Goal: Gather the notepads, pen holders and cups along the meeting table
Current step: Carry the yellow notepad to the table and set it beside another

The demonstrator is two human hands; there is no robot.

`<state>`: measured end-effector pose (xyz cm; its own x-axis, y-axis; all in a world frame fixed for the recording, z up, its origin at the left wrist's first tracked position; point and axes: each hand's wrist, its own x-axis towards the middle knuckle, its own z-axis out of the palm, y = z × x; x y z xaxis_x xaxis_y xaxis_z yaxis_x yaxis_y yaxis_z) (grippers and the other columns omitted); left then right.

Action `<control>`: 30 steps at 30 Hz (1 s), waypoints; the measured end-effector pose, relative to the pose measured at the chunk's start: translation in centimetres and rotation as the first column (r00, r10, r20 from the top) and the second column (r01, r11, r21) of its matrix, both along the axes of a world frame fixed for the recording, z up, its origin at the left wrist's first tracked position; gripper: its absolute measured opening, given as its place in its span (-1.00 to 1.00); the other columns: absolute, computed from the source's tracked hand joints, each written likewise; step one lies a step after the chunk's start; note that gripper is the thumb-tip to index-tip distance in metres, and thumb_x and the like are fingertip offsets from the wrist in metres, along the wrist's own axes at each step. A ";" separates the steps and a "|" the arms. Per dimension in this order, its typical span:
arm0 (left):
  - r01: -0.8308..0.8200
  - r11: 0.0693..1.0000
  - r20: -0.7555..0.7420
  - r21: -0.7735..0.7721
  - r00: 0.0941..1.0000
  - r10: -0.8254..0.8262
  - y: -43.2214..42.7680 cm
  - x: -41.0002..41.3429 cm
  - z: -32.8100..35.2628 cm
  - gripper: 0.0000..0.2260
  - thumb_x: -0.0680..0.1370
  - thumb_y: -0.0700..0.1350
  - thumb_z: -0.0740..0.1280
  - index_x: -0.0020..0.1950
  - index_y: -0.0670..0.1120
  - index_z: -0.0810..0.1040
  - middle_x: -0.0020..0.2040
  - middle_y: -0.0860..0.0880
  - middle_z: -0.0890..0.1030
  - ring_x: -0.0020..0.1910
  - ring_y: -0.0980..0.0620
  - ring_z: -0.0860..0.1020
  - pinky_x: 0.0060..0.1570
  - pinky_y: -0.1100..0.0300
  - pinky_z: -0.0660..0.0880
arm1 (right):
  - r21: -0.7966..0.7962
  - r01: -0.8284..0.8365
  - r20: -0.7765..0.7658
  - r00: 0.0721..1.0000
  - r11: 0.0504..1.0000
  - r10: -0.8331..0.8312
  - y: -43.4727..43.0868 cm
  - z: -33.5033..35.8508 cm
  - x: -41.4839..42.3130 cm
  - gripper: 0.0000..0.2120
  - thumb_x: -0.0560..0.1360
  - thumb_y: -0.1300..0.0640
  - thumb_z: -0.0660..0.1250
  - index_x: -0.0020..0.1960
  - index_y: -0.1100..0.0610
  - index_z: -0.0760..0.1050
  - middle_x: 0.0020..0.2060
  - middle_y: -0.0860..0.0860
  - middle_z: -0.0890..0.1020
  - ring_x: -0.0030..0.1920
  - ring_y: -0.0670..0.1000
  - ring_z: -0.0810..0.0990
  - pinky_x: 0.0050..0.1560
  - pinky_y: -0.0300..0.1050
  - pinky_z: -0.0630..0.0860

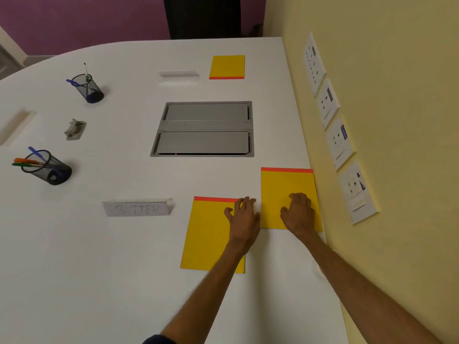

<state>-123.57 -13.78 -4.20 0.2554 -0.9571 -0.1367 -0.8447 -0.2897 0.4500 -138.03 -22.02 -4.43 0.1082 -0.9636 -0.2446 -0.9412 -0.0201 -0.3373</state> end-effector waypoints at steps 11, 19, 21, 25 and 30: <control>-0.361 0.932 0.149 0.042 0.924 0.351 8.1 9.4 -0.5 -0.58 0.59 0.04 0.21 0.38 -0.13 0.33 0.30 -0.09 0.40 0.33 -0.10 0.30 0.18 -0.10 0.27 | 0.037 -0.126 0.342 0.934 0.991 0.106 8.0 0.1 6.4 -0.80 0.55 0.19 0.30 0.16 0.21 0.56 0.07 0.11 0.66 0.09 0.12 0.62 0.02 -0.01 0.57; -0.410 0.896 0.024 0.169 0.911 0.412 12.2 11.0 -0.7 -0.58 0.61 0.07 0.23 0.37 -0.14 0.39 0.37 -0.18 0.33 0.35 -0.18 0.29 0.20 -0.09 0.34 | 0.278 -0.050 0.210 0.978 0.959 -0.010 10.2 0.2 8.7 -0.58 0.50 0.13 0.36 0.30 0.26 0.40 0.24 0.18 0.44 0.23 0.21 0.47 0.08 0.01 0.45; -0.432 0.884 -0.052 0.179 0.893 0.447 12.4 10.7 -0.5 -0.56 0.58 0.06 0.29 0.37 -0.15 0.40 0.36 -0.18 0.33 0.35 -0.18 0.29 0.22 -0.10 0.34 | 0.309 -0.022 0.216 0.975 0.951 -0.048 10.5 0.1 9.0 -0.57 0.47 0.14 0.38 0.28 0.27 0.40 0.24 0.19 0.43 0.25 0.22 0.45 0.08 0.01 0.45; -0.502 0.839 -0.161 0.210 0.829 0.536 12.0 10.2 -0.2 -0.47 0.48 -0.02 0.44 0.36 -0.22 0.38 0.37 -0.19 0.32 0.36 -0.19 0.27 0.23 -0.12 0.35 | 0.407 0.106 0.380 0.884 0.907 -0.274 10.4 -0.2 9.4 -0.76 0.42 0.24 0.41 0.05 0.31 0.52 0.09 0.27 0.57 0.09 0.22 0.56 -0.08 -0.02 0.45; -0.614 0.730 -0.246 0.302 0.689 0.682 12.0 9.7 -0.2 -0.40 0.39 -0.09 0.54 0.34 -0.22 0.40 0.34 -0.20 0.31 0.37 -0.21 0.25 0.26 -0.12 0.37 | 0.466 0.181 0.479 0.771 0.866 -0.419 10.8 0.1 9.3 -0.80 0.37 0.36 0.44 -0.01 0.39 0.61 -0.04 0.28 0.67 0.00 0.29 0.63 0.05 0.20 0.60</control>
